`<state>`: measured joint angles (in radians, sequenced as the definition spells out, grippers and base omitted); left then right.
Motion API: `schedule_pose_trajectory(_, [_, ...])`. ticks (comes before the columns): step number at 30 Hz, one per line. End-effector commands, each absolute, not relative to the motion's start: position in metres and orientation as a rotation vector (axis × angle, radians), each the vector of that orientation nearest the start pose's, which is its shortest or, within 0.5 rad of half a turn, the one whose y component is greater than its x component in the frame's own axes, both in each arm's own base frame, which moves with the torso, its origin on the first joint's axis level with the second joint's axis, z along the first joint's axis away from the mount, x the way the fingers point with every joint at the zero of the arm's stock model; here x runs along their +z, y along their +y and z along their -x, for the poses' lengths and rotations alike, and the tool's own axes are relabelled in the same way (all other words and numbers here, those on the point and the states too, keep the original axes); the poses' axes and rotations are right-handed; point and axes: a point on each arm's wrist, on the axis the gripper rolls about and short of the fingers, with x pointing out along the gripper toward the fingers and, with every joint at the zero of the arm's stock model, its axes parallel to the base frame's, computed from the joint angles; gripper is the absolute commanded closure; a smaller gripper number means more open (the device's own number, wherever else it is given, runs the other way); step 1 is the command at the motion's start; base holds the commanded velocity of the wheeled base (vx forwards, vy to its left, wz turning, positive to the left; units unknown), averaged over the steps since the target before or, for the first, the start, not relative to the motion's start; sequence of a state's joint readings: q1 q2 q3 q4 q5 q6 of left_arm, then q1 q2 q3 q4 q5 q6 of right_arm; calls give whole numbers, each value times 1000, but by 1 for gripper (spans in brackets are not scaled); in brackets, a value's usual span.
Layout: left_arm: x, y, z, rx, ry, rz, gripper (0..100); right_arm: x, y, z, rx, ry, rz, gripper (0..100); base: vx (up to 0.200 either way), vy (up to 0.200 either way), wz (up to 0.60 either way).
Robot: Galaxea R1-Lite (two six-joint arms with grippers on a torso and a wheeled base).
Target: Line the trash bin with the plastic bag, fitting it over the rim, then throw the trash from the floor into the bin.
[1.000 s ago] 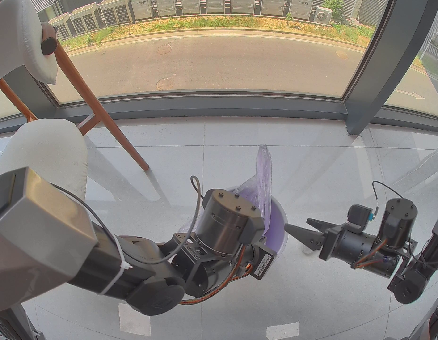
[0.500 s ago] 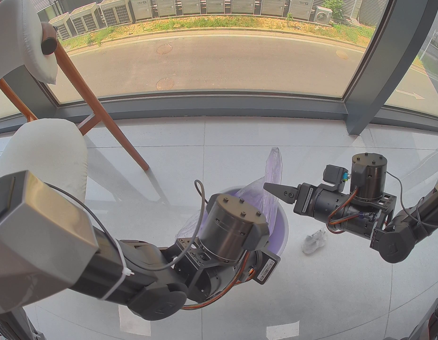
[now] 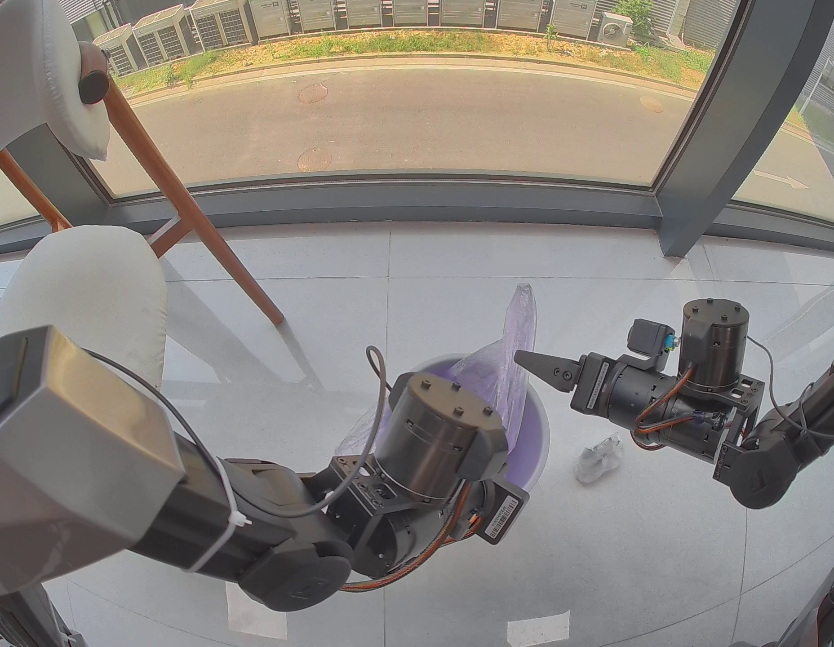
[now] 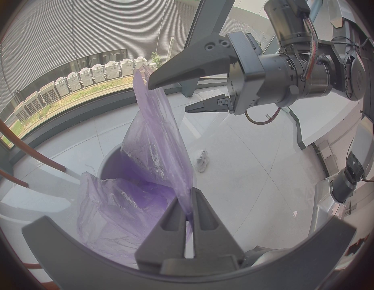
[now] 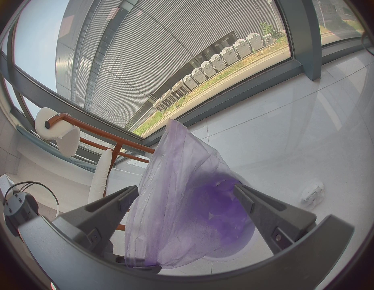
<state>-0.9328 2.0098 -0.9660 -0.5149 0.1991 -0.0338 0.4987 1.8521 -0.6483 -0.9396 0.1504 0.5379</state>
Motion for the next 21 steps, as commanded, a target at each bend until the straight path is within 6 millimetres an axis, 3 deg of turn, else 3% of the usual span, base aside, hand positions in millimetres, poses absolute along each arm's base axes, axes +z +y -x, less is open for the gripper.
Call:
schedule_pose_trajectory(1, [107,-294,-224,-707,468,-255,100,115,146,-271,542,440,-465,0,0,0,0])
schedule_pose_trajectory(21, [105,-298,-218,-724,471,-260,100,90,167,-284,565,493,-401,0,0,0,0])
